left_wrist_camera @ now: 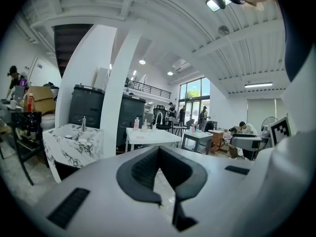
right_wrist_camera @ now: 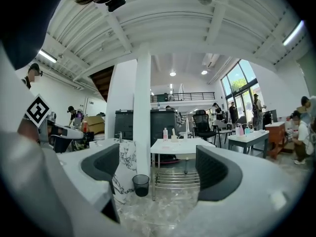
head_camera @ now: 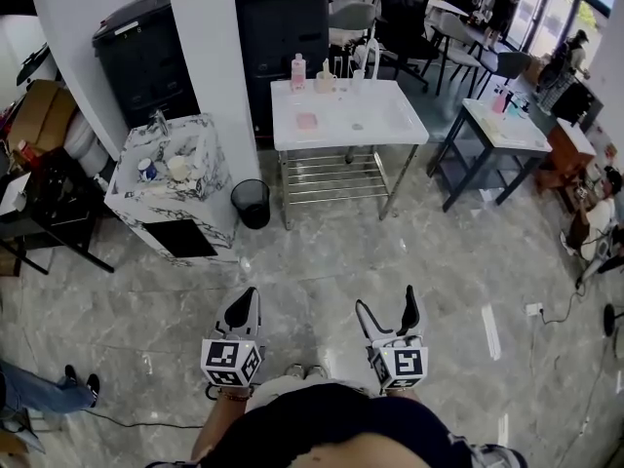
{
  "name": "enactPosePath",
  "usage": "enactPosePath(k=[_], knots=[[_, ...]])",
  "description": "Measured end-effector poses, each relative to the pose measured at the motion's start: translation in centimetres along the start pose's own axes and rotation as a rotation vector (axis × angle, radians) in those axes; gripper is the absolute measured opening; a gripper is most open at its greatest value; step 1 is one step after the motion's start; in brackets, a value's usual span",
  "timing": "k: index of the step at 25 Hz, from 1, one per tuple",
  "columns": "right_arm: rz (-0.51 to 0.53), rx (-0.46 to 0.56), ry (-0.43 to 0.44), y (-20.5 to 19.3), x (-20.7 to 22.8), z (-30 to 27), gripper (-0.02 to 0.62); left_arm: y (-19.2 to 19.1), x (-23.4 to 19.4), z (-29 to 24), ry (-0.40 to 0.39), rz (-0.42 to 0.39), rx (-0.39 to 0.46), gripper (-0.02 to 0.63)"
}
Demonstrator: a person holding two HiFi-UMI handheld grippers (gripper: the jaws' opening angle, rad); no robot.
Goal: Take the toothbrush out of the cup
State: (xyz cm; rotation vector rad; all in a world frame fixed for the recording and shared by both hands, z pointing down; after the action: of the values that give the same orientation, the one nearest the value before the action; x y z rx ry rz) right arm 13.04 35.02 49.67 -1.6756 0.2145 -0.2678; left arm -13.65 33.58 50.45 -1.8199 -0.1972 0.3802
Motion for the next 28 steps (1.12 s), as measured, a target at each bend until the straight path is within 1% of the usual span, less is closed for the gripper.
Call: enactPosePath(k=[3, 7, 12, 17, 20, 23, 25, 28], knots=[[0.012, 0.003, 0.028, 0.2, 0.3, -0.4, 0.471, 0.1, 0.5, -0.6, 0.007, 0.004, 0.005, 0.003], [0.021, 0.043, 0.080, 0.4, 0.7, -1.3, 0.471, -0.1, 1.0, -1.3, 0.026, 0.002, 0.010, 0.003], [0.007, -0.021, 0.134, -0.8, 0.9, -2.1, 0.471, -0.9, 1.3, -1.7, 0.050, 0.013, 0.003, 0.003], [-0.004, -0.028, 0.149, -1.0, 1.5, -3.2, 0.471, -1.1, 1.0, -2.3, 0.064, 0.011, -0.008, 0.003], [-0.011, -0.015, 0.178, -1.1, 1.7, -4.4, 0.471, -0.6, 0.7, -3.3, 0.063, 0.010, 0.001, 0.003], [-0.007, -0.006, 0.166, -0.9, 2.3, -5.7, 0.471, -0.1, 0.4, -5.0, 0.054, -0.001, 0.002, 0.003], [-0.021, 0.014, 0.142, -0.5, 3.0, -6.8, 0.471, 0.1, -0.2, -6.4, 0.051, 0.003, 0.003, 0.003], [-0.033, 0.003, 0.100, -1.1, 4.6, -9.5, 0.471, 0.9, -1.4, -9.0, 0.045, -0.011, 0.018, 0.003]])
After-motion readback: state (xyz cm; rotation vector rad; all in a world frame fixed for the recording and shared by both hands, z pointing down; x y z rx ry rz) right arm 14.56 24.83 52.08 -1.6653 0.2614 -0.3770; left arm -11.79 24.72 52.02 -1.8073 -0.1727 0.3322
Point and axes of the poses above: the fingertips, and each gripper's own axes: z backward along the fingers, x to its right, y out of its top, the point moved 1 cm from there along z, backward along the fingers, and after that the axes turned 2 degrees about -x, right-handed, at the moved point
